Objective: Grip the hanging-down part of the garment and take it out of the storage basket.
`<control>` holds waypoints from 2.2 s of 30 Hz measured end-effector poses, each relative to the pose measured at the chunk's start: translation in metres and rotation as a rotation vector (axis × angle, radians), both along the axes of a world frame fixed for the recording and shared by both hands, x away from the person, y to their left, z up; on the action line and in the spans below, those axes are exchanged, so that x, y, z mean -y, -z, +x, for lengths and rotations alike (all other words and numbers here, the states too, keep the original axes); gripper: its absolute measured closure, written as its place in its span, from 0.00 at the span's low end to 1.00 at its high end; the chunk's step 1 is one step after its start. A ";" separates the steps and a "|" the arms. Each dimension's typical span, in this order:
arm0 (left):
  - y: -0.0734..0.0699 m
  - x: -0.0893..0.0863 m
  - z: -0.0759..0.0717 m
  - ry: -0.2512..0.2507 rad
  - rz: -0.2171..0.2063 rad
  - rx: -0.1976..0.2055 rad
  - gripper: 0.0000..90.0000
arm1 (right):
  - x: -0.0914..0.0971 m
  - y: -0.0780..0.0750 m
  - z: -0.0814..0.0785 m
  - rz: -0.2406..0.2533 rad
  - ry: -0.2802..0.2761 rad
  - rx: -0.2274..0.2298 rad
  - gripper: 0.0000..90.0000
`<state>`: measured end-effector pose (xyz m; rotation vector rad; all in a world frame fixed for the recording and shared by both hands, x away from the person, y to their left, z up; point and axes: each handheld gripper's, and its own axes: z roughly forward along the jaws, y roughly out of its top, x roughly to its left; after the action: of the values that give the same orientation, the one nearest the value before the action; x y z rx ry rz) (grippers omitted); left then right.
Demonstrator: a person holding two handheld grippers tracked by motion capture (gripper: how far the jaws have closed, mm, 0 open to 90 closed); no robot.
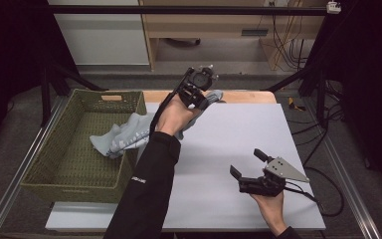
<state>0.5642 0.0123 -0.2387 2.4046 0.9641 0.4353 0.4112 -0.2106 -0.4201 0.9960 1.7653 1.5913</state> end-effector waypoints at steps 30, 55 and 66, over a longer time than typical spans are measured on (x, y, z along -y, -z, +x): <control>-0.007 -0.004 -0.002 0.007 0.007 0.012 0.92 | -0.031 -0.017 0.023 0.032 -0.076 0.006 0.00; -0.013 -0.007 0.003 0.011 0.018 -0.002 0.92 | -0.081 -0.011 0.060 -0.013 -0.104 -0.024 0.00; -0.015 -0.008 0.001 0.018 0.021 0.008 0.92 | -0.114 -0.006 0.071 -0.028 -0.147 -0.034 0.00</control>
<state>0.5648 0.0203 -0.2234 2.4268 0.9375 0.4504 0.4821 -0.0962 -0.4137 0.9033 1.9169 1.6424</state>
